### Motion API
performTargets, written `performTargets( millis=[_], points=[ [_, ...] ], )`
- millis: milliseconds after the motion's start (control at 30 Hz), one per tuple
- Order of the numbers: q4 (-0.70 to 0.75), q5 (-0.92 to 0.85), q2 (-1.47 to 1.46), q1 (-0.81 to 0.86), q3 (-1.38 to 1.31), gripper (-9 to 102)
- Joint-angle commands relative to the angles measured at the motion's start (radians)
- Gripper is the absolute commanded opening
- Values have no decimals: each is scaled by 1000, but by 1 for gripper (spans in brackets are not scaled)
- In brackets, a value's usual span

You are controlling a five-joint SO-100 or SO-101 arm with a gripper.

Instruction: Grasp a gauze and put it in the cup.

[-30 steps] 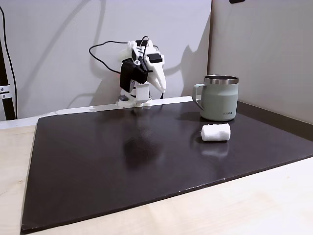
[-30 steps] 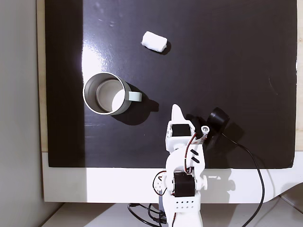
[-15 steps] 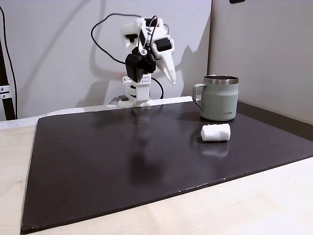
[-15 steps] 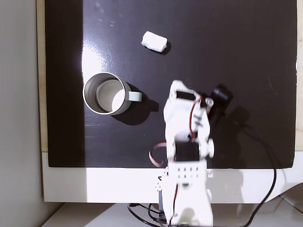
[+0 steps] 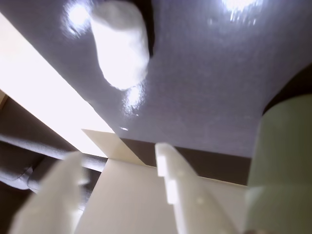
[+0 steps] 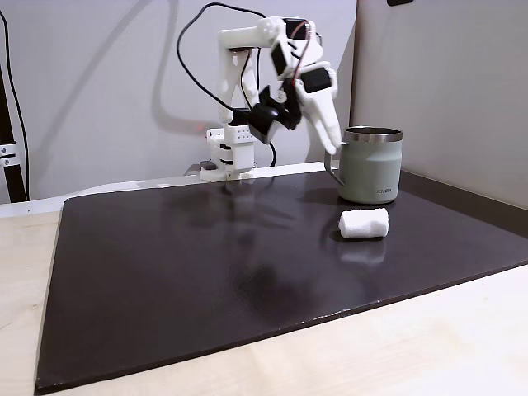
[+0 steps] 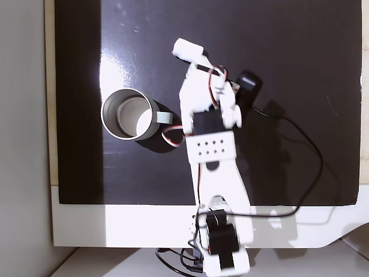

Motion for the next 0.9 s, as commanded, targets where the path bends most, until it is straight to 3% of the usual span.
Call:
performTargets(
  millis=[0,400,633,867],
  points=[
    [44,52,-92,-5,-175,24],
    [166,133,-476,-12,-563,26],
    [348,179,-770,-32,-979,27],
    [331,173,-857,-69,-1063,29]
  ],
)
